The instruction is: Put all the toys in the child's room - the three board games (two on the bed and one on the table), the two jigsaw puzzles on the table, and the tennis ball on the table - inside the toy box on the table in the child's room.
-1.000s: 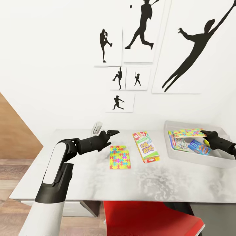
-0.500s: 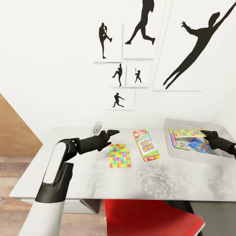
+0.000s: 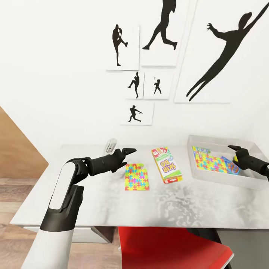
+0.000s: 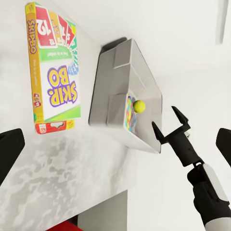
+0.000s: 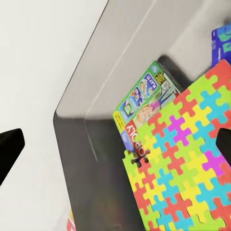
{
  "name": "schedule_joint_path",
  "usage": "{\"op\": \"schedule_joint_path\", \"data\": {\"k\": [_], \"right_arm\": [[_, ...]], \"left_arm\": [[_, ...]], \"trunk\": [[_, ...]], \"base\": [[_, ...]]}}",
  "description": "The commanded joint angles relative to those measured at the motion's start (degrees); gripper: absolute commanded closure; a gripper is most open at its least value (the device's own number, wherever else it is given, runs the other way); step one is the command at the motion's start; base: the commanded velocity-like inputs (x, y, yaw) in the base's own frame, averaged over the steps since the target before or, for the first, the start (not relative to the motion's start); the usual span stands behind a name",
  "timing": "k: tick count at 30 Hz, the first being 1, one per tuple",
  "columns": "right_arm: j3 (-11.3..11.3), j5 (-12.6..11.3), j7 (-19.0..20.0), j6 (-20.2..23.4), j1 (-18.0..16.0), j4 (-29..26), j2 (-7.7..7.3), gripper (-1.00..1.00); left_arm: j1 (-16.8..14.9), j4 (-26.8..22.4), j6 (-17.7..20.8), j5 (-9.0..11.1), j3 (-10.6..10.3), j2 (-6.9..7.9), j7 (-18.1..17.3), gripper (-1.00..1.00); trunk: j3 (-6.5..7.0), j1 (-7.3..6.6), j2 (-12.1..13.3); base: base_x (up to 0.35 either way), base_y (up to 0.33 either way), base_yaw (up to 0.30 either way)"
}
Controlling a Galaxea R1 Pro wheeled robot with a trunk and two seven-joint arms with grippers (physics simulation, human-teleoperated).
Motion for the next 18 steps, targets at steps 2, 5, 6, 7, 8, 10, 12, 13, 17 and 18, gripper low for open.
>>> {"op": "schedule_joint_path", "data": {"k": [2,5,6,7,8,10,12,13,17,18], "right_arm": [[-0.44,0.17,0.13,0.34,-0.08,0.01,0.02,-1.00],[-0.43,0.23,0.12,0.31,-0.08,-0.01,0.02,-1.00],[-0.43,0.27,0.13,0.29,-0.08,-0.06,0.02,-1.00],[-0.40,0.33,0.14,0.25,-0.08,-0.45,0.02,-1.00],[-0.37,0.37,0.14,0.22,-0.08,-0.90,0.02,-1.00],[-0.27,0.54,0.23,0.21,0.02,-3.79,0.09,-1.00],[-0.12,0.69,1.50,0.26,1.67,-8.35,0.37,-1.00],[0.65,0.76,3.40,0.33,4.03,-12.43,0.53,-1.00],[6.67,0.58,11.96,1.24,15.41,-35.36,0.71,-1.00],[7.06,0.53,12.44,1.58,16.66,-37.91,0.73,-1.00]], "left_arm": [[-0.05,-0.05,0.08,0.53,0.03,-0.03,0.60,-1.00],[-0.02,-0.05,0.08,0.53,0.03,-0.03,0.60,-1.00],[0.01,-0.05,0.08,0.53,0.05,-0.01,0.60,-1.00],[0.21,-0.05,0.10,0.51,0.08,0.05,0.50,-1.00],[0.33,-0.05,0.10,0.50,0.08,0.10,0.38,-1.00],[0.74,0.00,0.09,0.41,0.14,0.35,0.28,-1.00],[1.03,-0.01,0.09,0.04,0.18,0.54,0.43,-1.00],[1.19,-0.02,0.09,-0.21,0.11,0.62,0.54,-1.00],[2.92,-0.06,0.36,-0.69,-0.63,1.14,1.58,-1.00],[3.28,-0.07,0.51,-0.67,-0.60,1.29,1.56,-1.00]], "trunk": [[-0.11,0.03,-0.11],[-0.11,0.03,-0.11],[-0.11,0.03,-0.11],[-0.11,0.03,-0.11],[-0.11,0.03,-0.11],[-0.11,0.03,-0.11],[-0.11,0.03,-0.11],[-0.11,0.03,-0.11],[-0.11,0.03,-0.11],[-0.11,0.03,-0.11]], "base": [[0.000,0.000,0.000],[0.000,0.000,0.000],[0.000,0.000,0.000],[0.000,0.000,0.000],[0.000,0.000,0.000],[0.000,0.000,0.000],[0.000,0.000,0.000],[0.000,0.000,0.000],[0.000,0.000,0.000],[0.000,0.000,0.000]]}}
